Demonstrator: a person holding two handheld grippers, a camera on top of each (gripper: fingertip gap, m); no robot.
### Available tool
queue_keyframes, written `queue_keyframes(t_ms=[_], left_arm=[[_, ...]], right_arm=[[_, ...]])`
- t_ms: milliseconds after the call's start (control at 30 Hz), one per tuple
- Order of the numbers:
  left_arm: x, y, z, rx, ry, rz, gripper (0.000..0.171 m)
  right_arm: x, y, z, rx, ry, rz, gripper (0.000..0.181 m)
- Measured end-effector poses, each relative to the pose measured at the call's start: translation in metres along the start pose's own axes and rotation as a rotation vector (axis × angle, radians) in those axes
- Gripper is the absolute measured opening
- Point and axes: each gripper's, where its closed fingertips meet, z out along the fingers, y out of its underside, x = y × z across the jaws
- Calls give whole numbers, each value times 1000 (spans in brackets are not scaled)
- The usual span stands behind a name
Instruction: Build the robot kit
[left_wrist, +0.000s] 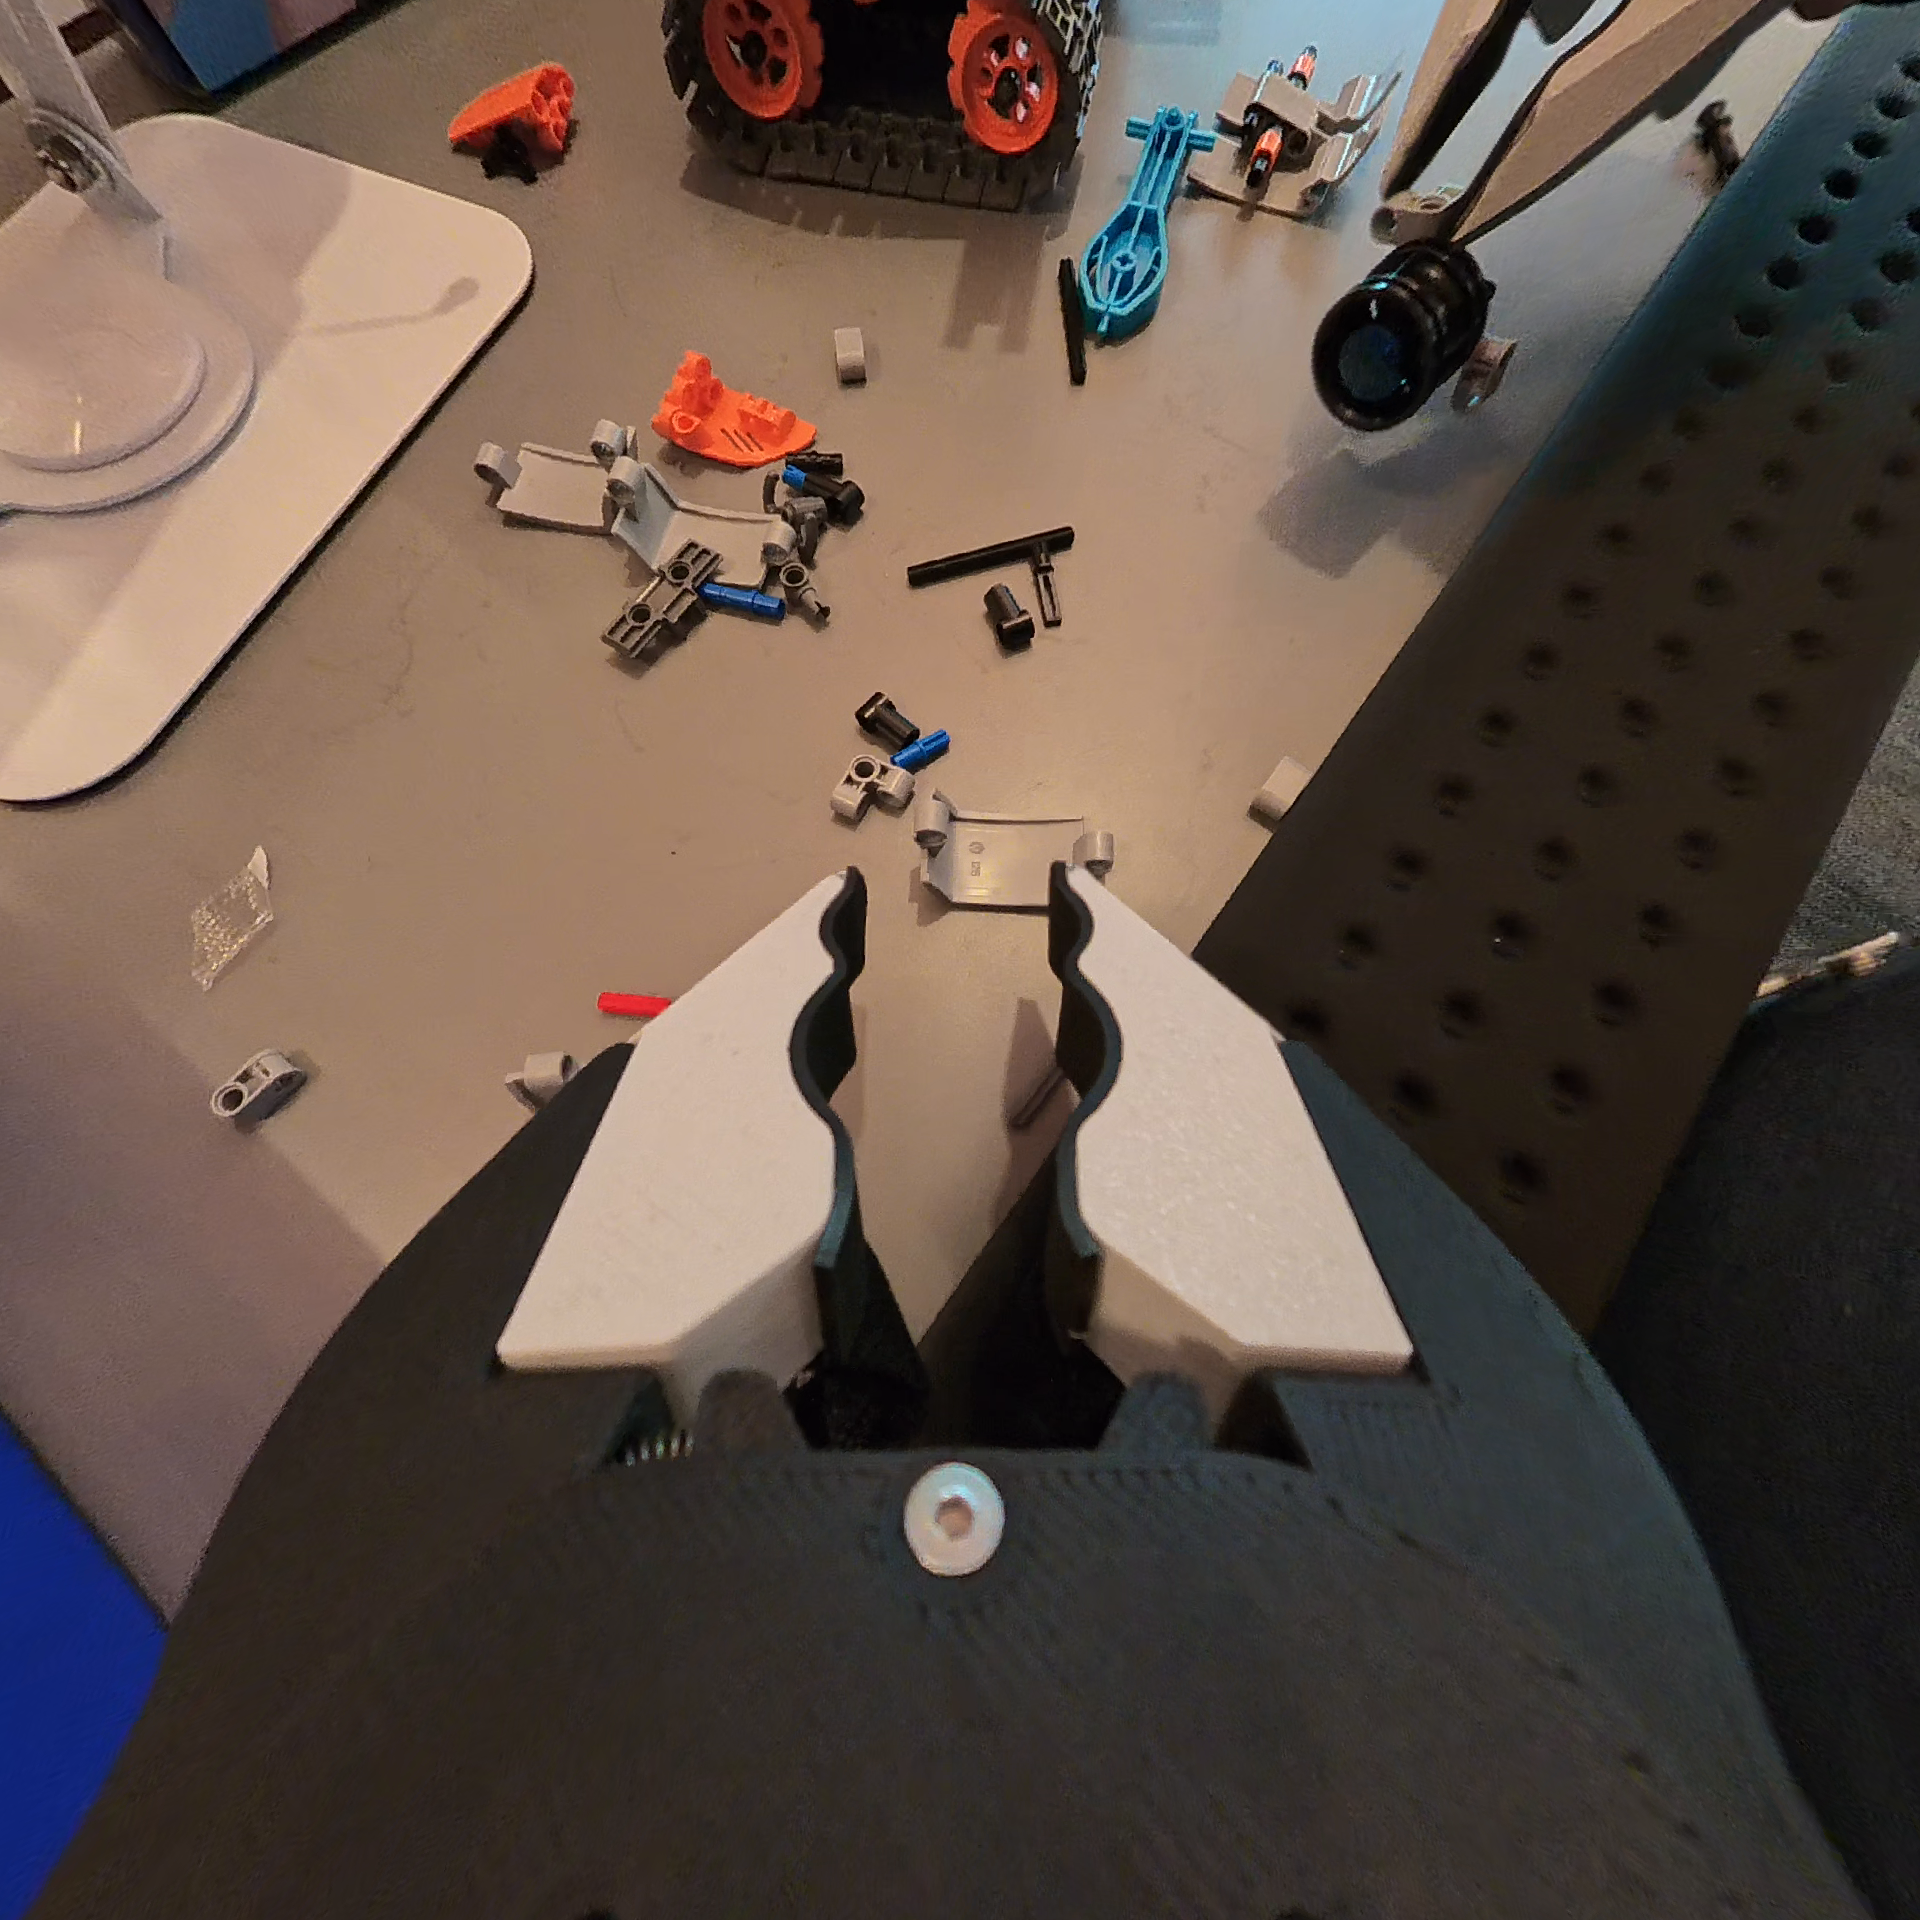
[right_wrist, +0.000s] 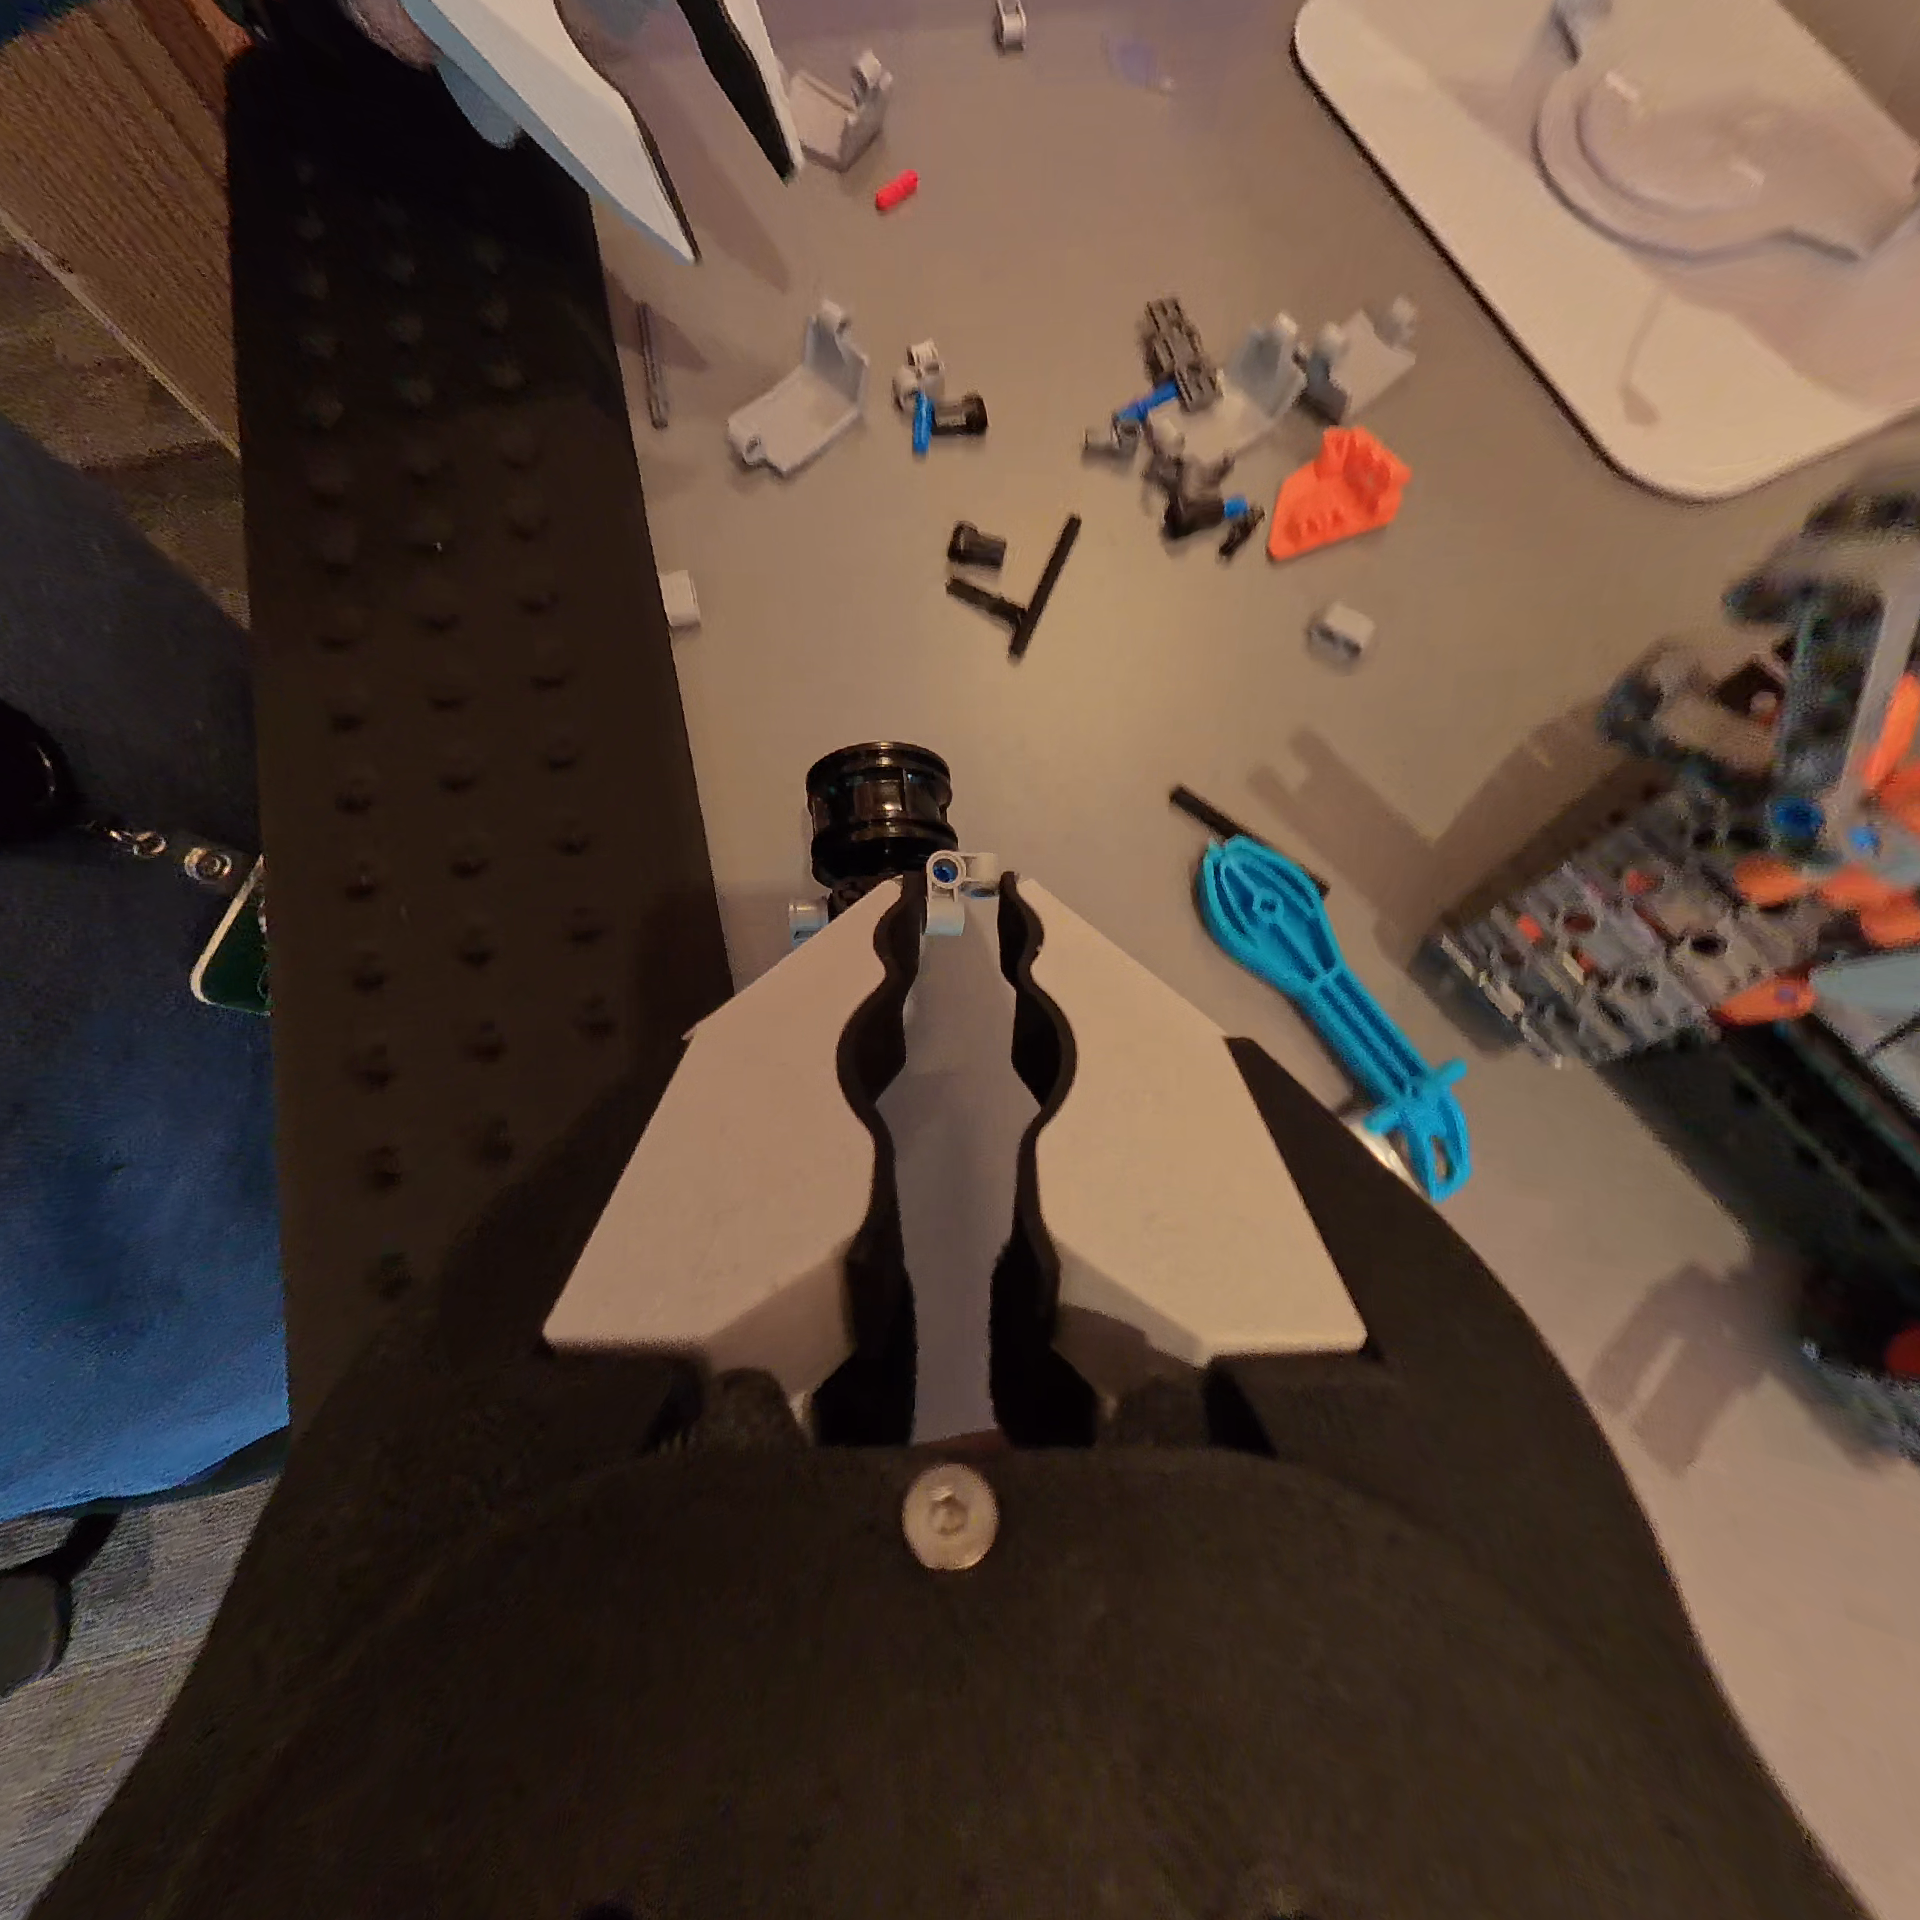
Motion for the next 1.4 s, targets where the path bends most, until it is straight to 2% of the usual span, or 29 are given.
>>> queue_keyframes(t_ms=[367,467,633,867,967,1067,1133,1233,1300,1400], left_arm=[[3,-7,4,40,7,16,35],[4,-20,1,90,16,14,35],[12,-57,-5,242,92,-47,37],[37,-101,-3,409,277,-167,42],[36,-115,-3,481,264,-199,42],[43,-123,-5,516,320,-206,34],[57,-132,-12,573,471,-263,26],[57,-141,-26,683,624,-363,6],[53,-143,-32,737,642,-372,5],[56,-142,-34,739,675,-347,4]], right_arm=[[5,-71,16,202,3,-117,12],[14,-96,11,336,53,-95,12],[17,-126,-3,559,55,-17,12],[19,-142,-11,708,44,90,12],[18,-144,-11,729,34,117,12],[14,-146,-10,741,35,120,12],[10,-147,-10,756,23,120,12],[3,-152,-14,808,-29,139,12],[2,-152,-15,820,-30,140,12],[-1,-151,-15,824,-38,136,12]])
